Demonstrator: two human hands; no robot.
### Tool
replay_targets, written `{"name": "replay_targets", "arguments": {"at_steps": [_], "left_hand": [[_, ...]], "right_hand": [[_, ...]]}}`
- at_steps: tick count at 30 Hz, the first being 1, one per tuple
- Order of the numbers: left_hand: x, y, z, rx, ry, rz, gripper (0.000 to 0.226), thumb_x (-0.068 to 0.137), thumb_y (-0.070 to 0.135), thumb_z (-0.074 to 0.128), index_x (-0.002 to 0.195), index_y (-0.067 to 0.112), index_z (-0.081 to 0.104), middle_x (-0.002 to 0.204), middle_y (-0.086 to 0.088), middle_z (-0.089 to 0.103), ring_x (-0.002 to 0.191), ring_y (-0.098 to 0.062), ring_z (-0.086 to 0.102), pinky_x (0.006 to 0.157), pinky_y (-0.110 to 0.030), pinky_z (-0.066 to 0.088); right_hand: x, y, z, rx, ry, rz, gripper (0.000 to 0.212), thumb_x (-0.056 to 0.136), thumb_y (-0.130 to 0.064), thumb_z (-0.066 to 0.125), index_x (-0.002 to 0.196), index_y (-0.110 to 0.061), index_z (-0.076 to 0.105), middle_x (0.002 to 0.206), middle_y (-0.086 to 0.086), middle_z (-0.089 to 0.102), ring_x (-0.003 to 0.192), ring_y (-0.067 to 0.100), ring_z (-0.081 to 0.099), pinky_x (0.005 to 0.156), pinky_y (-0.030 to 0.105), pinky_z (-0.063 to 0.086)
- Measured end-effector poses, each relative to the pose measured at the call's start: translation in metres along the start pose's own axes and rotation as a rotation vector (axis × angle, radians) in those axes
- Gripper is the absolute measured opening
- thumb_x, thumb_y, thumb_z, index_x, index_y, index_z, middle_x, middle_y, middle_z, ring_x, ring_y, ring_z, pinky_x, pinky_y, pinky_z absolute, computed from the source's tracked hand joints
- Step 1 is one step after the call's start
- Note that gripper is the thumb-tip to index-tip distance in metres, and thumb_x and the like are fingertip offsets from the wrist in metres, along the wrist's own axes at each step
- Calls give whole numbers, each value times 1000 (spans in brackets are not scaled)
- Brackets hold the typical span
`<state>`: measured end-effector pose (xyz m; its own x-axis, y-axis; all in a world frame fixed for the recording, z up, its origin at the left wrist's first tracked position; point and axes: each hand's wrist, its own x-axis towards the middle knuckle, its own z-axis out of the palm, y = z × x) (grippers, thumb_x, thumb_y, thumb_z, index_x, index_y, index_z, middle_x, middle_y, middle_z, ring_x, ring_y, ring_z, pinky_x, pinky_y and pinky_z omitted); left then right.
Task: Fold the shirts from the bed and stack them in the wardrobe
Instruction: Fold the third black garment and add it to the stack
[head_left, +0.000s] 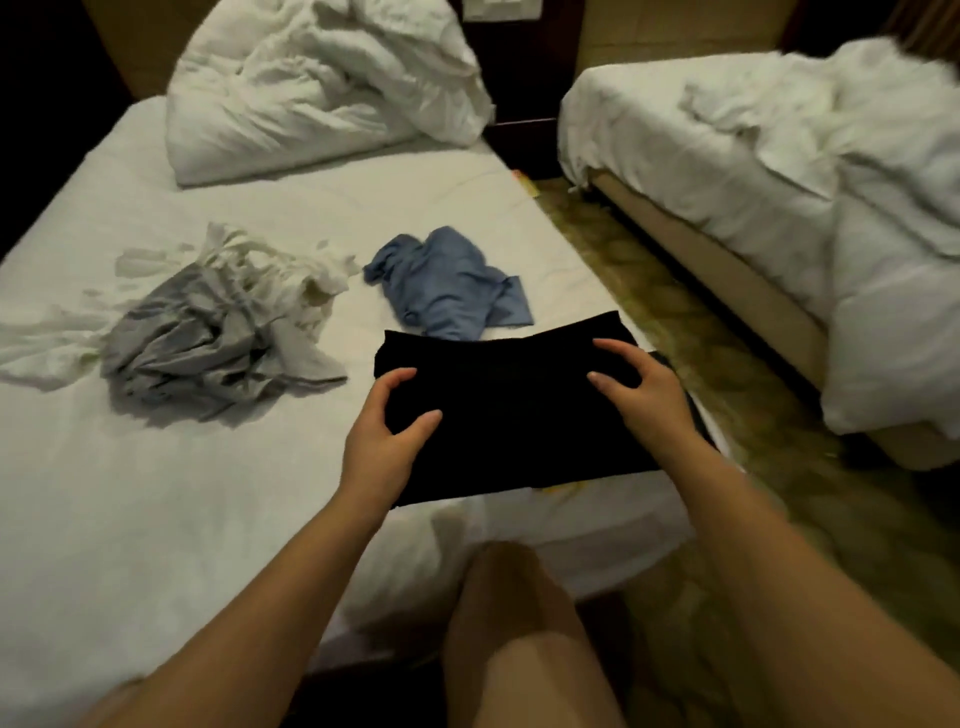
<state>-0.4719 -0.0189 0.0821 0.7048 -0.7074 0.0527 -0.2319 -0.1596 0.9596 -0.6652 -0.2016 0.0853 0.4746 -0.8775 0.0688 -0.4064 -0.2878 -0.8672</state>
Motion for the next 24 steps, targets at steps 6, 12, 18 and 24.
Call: {"name": "replay_targets", "arguments": {"at_steps": [6,12,18,24], "left_hand": [[19,35,122,-19,-107,74,40,87,20,63,123,28,48,114,5,53,108,-19,53,88,-37,48],[23,1,149,83,-27,-38,40,89,15,61,126,17,49,119,-4,55,110,-20,51,78,-23,35],[33,-34,161,238,-91,-77,42,92,21,55,132,17,42,128,-11,49,113,-26,49,79,-24,33],[40,-19,172,909,-43,334,50,88,29,47,138,28,42,151,-18,26,137,-32,24,103,-59,28]], "right_hand": [[35,45,-106,-6,59,135,40,87,-18,65,125,-28,57,118,-2,56,109,16,55,84,26,47],[59,87,-91,-61,-22,140,42,88,-15,64,128,-23,56,128,2,55,119,17,50,92,23,40],[68,127,-57,-196,-43,200,40,92,-23,58,132,-24,51,130,-2,56,121,18,50,96,27,41],[64,107,-31,-836,73,98,49,96,-51,33,143,-40,28,155,-4,19,142,24,12,112,47,5]]}}
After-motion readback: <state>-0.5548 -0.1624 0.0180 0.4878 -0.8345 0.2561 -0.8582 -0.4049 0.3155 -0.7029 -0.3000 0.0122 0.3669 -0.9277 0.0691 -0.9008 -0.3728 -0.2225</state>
